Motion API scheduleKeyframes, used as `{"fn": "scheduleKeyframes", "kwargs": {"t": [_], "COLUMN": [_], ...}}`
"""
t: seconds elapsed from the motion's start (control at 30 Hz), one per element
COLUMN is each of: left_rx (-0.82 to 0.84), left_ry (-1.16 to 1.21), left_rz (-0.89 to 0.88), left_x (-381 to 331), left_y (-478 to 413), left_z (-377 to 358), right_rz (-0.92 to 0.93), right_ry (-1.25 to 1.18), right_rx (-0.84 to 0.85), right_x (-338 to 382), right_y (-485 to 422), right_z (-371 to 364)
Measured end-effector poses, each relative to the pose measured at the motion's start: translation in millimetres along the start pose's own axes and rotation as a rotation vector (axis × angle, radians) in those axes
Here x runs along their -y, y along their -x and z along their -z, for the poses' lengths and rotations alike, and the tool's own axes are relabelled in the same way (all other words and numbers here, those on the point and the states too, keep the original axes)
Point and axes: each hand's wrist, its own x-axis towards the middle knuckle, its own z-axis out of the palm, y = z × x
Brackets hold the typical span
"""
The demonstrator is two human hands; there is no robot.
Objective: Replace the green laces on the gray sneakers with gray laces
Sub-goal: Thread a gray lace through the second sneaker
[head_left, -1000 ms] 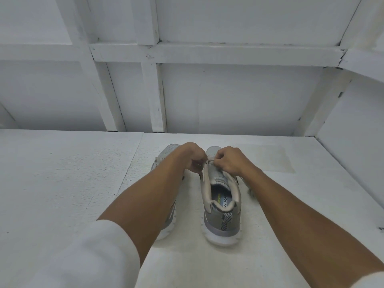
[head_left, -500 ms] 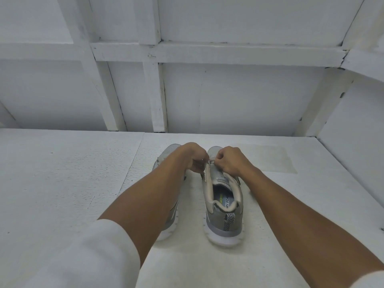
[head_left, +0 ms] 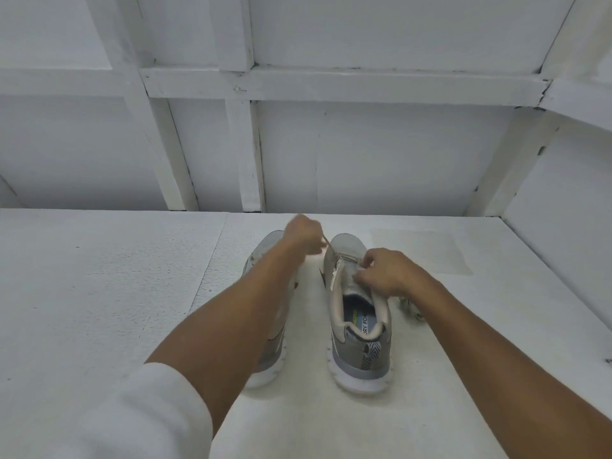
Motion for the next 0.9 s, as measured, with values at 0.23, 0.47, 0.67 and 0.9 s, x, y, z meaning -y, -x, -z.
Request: {"fn": "scheduleKeyframes", "kwargs": {"t": [0.23,0.47,0.67,0.9], "left_rx": [-0.256,0.290,0.051,-0.178], "left_ry": [0.989,-0.999,-1.301,-1.247], "left_rz": [-0.125,-0.299,-0.446,-0.507], "left_x": [-83,-19,-27,-79], "left_y": [-16,21,18,11], "left_z": [107,11,20,61], "right_rz": [-0.131,-0.137,-0.110,-0.119], "right_ry": [-0.332,-0.468,-0.480,-0.497], "right_rx": [-0.289,-0.320,-0.326,-0.327], "right_x": [-23,-23,-24,-25], "right_y": [7,7,9,7], "right_z": [-22,-28,-30,-32]}}
